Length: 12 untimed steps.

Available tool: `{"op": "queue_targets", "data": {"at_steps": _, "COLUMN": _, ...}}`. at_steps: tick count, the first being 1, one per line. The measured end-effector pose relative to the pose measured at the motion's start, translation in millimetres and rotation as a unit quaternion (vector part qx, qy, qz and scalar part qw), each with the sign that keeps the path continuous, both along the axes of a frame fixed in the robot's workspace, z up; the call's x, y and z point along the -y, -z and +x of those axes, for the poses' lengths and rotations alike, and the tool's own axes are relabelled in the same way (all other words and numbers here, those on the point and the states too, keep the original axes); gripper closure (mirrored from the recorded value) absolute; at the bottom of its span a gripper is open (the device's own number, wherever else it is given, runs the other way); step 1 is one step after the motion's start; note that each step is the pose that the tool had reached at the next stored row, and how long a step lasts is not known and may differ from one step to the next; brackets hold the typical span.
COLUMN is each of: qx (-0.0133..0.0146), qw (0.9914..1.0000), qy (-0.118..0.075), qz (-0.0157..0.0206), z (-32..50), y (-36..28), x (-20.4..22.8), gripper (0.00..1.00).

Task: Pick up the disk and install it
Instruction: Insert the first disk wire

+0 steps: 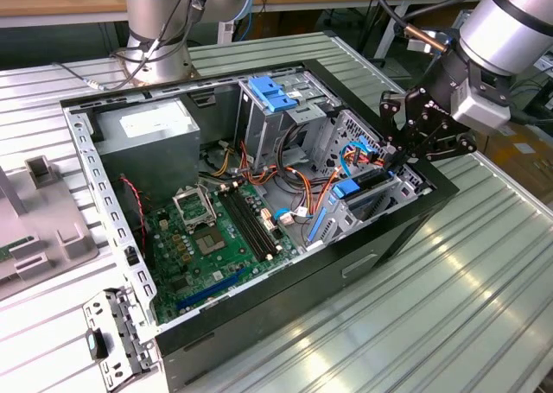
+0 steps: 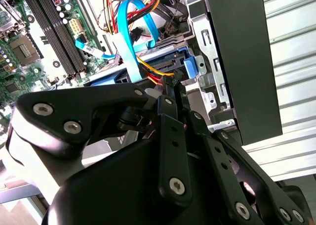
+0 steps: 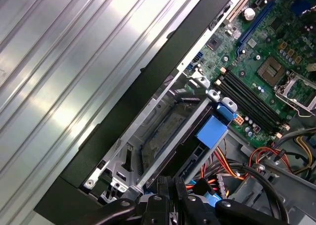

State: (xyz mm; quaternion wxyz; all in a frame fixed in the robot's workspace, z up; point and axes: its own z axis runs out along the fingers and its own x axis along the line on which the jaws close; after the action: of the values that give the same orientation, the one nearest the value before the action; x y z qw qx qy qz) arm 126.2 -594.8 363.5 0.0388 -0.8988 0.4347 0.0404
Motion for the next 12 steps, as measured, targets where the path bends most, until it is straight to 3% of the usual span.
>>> {"op": "queue_targets", "data": {"at_steps": 12, "qx": 0.0000, "qw": 0.99999, "qy": 0.004, "qz": 0.0002, "z": 0.0, "y": 0.1, "x": 0.0, "gripper": 0.83}}
